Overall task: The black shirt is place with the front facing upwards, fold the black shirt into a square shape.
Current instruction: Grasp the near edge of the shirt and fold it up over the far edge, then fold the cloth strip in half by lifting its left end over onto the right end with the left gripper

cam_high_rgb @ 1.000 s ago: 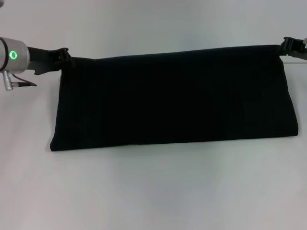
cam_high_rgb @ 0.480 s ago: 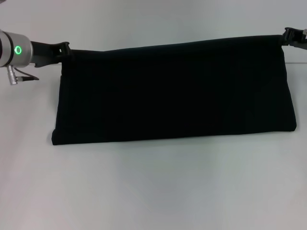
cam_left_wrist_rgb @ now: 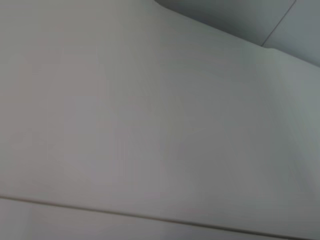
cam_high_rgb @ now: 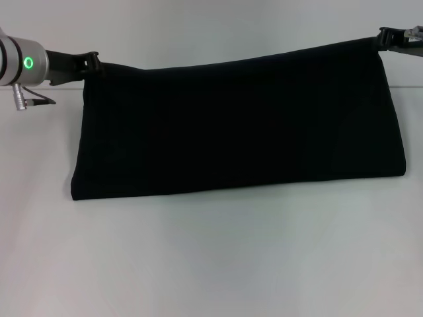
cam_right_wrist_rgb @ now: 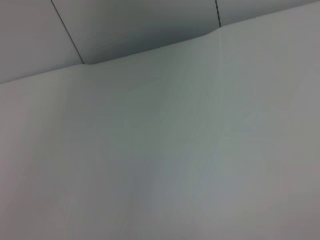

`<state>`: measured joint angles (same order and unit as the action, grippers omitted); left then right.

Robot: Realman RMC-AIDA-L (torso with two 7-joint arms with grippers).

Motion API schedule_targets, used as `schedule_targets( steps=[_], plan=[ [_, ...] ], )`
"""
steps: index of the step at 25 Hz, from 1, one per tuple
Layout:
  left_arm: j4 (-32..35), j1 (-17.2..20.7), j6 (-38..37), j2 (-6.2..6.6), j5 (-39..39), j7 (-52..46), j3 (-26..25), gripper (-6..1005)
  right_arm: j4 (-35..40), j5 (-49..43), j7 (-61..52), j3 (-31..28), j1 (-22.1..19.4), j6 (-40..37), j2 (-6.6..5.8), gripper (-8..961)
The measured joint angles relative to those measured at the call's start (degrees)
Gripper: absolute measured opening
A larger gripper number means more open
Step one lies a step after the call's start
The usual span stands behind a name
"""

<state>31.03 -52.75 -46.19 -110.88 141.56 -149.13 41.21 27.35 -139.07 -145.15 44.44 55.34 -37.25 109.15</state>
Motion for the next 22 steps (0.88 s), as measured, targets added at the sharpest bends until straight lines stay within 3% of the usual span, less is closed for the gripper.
schedule_targets(
  steps=[5,8,10,12,15,17,19,22],
  plan=[
    [0.19,0.15,3.59,-0.19,0.15,0.15,-0.08,134,0.54,-0.01,1.65,1.80,-0.06,3.47,-0.07,27],
    [0.84,0.68,3.80,-0.25,-0.02,0.09,-0.35,175,1.37,0.19,1.54,1.52,-0.34,3.88,-0.70,249],
    [2.18,1.55,2.71,-0.32,-0.47,-0.15,-0.57,214,3.14,0.45,1.05,0.56,-1.06,1.69,-1.13,294],
    [5.08,3.69,0.93,-1.04,-1.91,-0.24,-0.75,254,7.09,2.01,1.11,-2.34,-3.10,-3.45,-1.00,338],
    [11.85,10.03,-5.76,-2.66,-8.25,1.02,-0.77,313,12.56,9.76,4.07,-6.69,-8.95,-13.68,0.08,405],
    [12.90,13.58,-12.40,-2.63,-14.46,2.61,-1.16,353,13.38,20.48,9.59,-9.30,-14.40,-22.77,0.46,449],
    [10.84,16.65,-21.41,-1.97,-20.92,4.47,-4.18,486,11.82,29.31,14.52,-10.92,-18.90,-31.14,0.45,494],
    [4.78,20.17,-34.42,-1.43,-24.45,6.16,-14.32,649,6.92,39.44,21.52,-12.71,-24.71,-44.11,-0.08,636]
  ],
)
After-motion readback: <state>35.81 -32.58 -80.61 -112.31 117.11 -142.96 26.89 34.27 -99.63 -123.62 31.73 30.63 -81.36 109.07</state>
